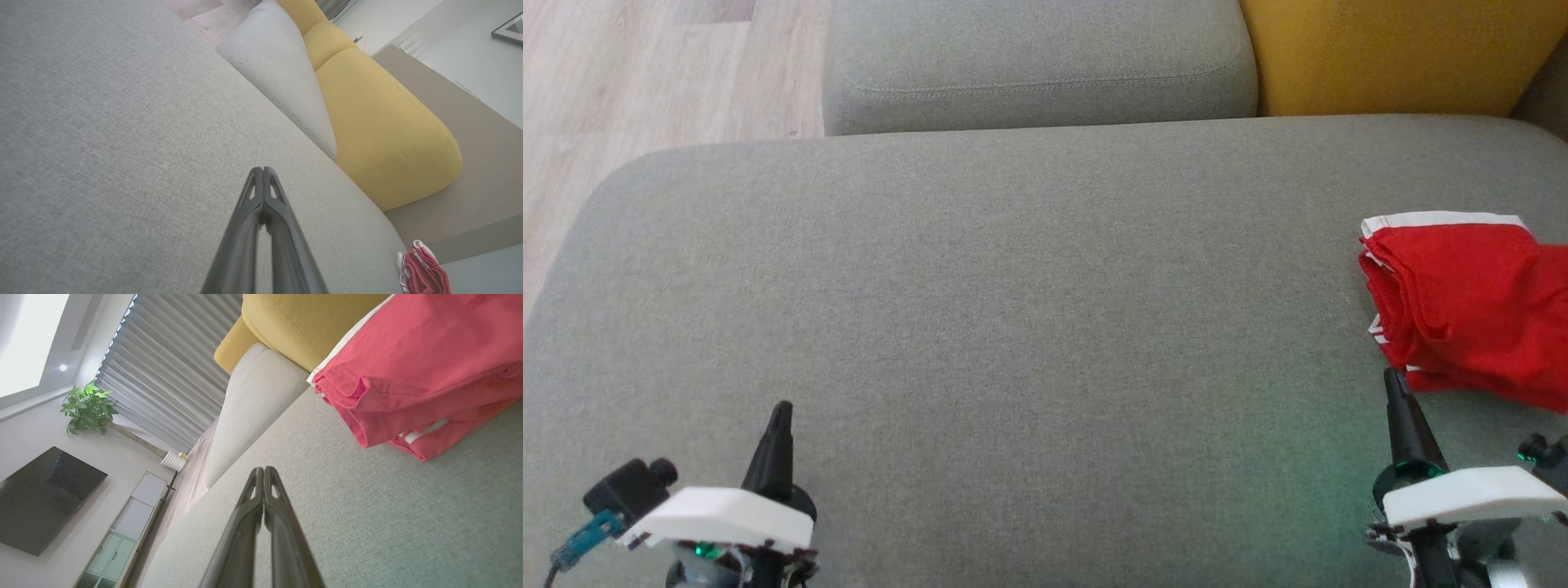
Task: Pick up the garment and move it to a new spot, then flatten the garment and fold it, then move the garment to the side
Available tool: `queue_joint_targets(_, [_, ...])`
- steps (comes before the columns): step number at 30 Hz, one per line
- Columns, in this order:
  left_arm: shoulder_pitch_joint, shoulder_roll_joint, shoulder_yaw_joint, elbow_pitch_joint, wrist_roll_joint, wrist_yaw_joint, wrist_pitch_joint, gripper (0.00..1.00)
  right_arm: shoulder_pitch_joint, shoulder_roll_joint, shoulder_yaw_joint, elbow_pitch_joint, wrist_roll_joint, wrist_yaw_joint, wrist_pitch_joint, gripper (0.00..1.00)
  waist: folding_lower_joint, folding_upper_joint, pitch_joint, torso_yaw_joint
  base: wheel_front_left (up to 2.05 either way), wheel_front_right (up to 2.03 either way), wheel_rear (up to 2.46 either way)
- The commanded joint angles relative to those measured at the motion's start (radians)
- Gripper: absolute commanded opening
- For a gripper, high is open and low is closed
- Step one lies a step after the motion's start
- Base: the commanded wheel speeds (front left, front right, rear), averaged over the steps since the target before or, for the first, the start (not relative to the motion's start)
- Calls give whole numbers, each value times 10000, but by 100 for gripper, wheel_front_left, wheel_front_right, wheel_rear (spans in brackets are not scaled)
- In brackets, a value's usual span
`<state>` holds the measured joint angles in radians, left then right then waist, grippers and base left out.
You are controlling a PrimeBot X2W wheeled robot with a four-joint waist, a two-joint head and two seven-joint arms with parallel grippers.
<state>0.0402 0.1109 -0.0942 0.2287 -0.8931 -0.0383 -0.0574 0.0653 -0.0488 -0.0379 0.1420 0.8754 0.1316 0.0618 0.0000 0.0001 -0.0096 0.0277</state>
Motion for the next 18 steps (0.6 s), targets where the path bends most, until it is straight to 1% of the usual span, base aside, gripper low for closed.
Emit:
queue_joint_targets(1, [-614,43,292,-301,-184,-92,32,0,-592,-200,64,-273,232,-5,10,0,0,-1,1,-2,0,0,0])
queue_joint_targets(18, [-848,-124,766,-175,-2077,-317,477,0,-892,-216,-68,73,2227,-6,73,0,0,-1,35,-76,0,0,0])
